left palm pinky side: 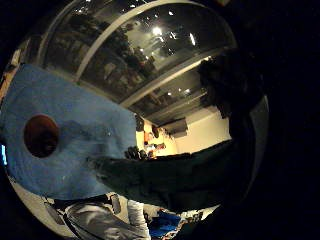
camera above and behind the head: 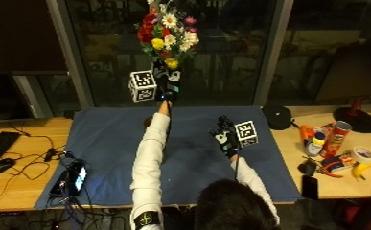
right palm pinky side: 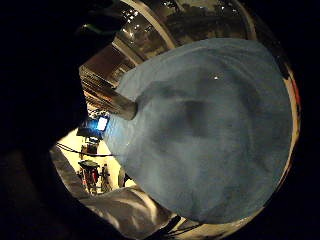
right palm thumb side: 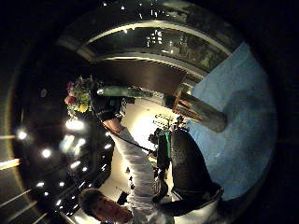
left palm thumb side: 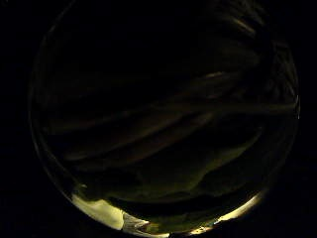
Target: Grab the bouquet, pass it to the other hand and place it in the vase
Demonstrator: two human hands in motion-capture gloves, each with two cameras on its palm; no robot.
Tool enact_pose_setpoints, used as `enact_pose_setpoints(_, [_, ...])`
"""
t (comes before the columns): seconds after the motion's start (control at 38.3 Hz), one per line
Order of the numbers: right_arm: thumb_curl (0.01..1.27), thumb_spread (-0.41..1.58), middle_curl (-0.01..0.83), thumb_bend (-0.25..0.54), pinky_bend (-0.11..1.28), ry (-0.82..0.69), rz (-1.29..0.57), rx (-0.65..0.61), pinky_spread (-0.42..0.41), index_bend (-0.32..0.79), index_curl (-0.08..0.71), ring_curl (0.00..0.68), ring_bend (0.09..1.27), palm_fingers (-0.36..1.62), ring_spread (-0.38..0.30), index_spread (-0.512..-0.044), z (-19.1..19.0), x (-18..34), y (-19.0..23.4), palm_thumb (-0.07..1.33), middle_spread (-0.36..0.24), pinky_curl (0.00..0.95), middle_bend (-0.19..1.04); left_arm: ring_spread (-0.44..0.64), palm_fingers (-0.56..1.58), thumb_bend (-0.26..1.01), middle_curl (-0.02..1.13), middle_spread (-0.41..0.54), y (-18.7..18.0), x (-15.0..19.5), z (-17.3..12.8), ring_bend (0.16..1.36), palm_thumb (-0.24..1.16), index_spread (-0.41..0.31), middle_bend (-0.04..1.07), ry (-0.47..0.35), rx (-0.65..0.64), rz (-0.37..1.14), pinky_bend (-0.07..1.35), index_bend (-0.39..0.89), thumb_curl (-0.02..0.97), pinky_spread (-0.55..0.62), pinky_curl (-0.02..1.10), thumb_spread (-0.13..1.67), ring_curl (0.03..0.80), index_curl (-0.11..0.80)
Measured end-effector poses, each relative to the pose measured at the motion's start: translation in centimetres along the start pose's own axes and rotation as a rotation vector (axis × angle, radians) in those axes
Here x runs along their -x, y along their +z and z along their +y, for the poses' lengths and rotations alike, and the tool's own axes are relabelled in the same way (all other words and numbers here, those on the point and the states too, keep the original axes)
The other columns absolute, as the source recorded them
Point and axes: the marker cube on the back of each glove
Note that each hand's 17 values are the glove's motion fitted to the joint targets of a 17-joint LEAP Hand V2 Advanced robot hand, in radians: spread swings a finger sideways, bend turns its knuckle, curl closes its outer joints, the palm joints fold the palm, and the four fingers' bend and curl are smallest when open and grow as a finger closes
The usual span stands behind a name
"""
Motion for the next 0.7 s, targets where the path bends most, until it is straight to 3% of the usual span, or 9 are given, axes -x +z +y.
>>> enact_pose_setpoints(0.05, [0.50, 1.00, 0.383, -0.048, 0.67, 0.102, -0.012, 0.018, 0.186, 0.04, 0.286, 0.360, 0.50, 0.23, 0.024, -0.319, 0.1, 0.3, -0.1, 0.56, -0.043, 0.403, 0.20, -0.33, 1.25, -0.03, 0.55, -0.275, -0.7, 0.2, -0.7, 0.57, 0.98, -0.256, 0.58, 0.007, -0.020, -0.016, 0.41, 0.34, 0.735, -0.29, 0.45, 0.20, 0.466, 0.534])
enact_pose_setpoints(0.13, [0.49, 1.02, 0.370, -0.043, 0.69, 0.008, -0.120, 0.065, 0.203, 0.04, 0.251, 0.348, 0.50, 0.16, 0.056, -0.323, -0.1, 1.5, -0.3, 0.54, -0.018, 0.397, 0.18, -0.33, 1.25, -0.03, 0.55, -0.276, -1.6, 0.9, -1.5, 0.56, 0.97, -0.257, 0.58, 0.007, -0.041, -0.029, 0.41, 0.34, 0.742, -0.30, 0.45, 0.20, 0.469, 0.541])
enact_pose_setpoints(0.26, [0.47, 1.04, 0.362, -0.036, 0.71, 0.011, -0.412, 0.254, 0.219, 0.07, 0.221, 0.341, 0.52, 0.12, 0.085, -0.328, 1.8, 5.6, -1.7, 0.52, 0.010, 0.390, 0.19, -0.33, 1.25, -0.03, 0.55, -0.277, -2.6, 2.0, -2.0, 0.56, 0.97, -0.259, 0.57, -0.017, -0.045, -0.026, 0.41, 0.33, 0.752, -0.30, 0.45, 0.19, 0.474, 0.551])
enact_pose_setpoints(0.34, [0.46, 1.05, 0.361, -0.035, 0.70, -0.133, -0.307, 0.134, 0.225, 0.08, 0.210, 0.337, 0.52, 0.11, 0.097, -0.328, -0.4, 3.8, -1.3, 0.50, 0.019, 0.382, 0.20, -0.33, 1.25, -0.03, 0.55, -0.278, -3.3, 2.8, -2.3, 0.56, 0.97, -0.259, 0.57, -0.032, -0.053, -0.030, 0.41, 0.32, 0.758, -0.30, 0.45, 0.19, 0.477, 0.557])
enact_pose_setpoints(0.42, [0.46, 1.06, 0.362, -0.034, 0.69, -0.171, -0.291, 0.084, 0.234, 0.10, 0.205, 0.330, 0.52, 0.10, 0.105, -0.327, -2.0, 3.1, -1.6, 0.49, 0.025, 0.376, 0.20, -0.33, 1.25, -0.03, 0.56, -0.278, -4.1, 4.2, -2.7, 0.55, 0.97, -0.260, 0.57, -0.043, -0.058, -0.035, 0.41, 0.32, 0.763, -0.30, 0.46, 0.19, 0.480, 0.563])
enact_pose_setpoints(0.57, [0.43, 1.07, 0.360, -0.039, 0.68, -0.097, -0.224, -0.019, 0.240, 0.11, 0.200, 0.324, 0.51, 0.11, 0.109, -0.327, -3.5, 2.6, -1.6, 0.45, 0.030, 0.364, 0.20, -0.33, 1.25, -0.03, 0.56, -0.279, -5.0, 7.7, -4.0, 0.54, 0.97, -0.261, 0.57, -0.070, -0.053, -0.024, 0.41, 0.32, 0.772, -0.30, 0.46, 0.19, 0.483, 0.573])
enact_pose_setpoints(0.7, [0.42, 1.07, 0.361, -0.031, 0.66, 0.082, 0.004, -0.185, 0.242, 0.12, 0.199, 0.318, 0.51, 0.12, 0.105, -0.326, -4.3, 1.2, -1.5, 0.44, 0.020, 0.354, 0.22, -0.33, 1.25, -0.03, 0.56, -0.282, -5.6, 9.9, -4.4, 0.54, 0.97, -0.262, 0.57, -0.082, -0.041, -0.039, 0.41, 0.31, 0.778, -0.30, 0.46, 0.19, 0.486, 0.580])
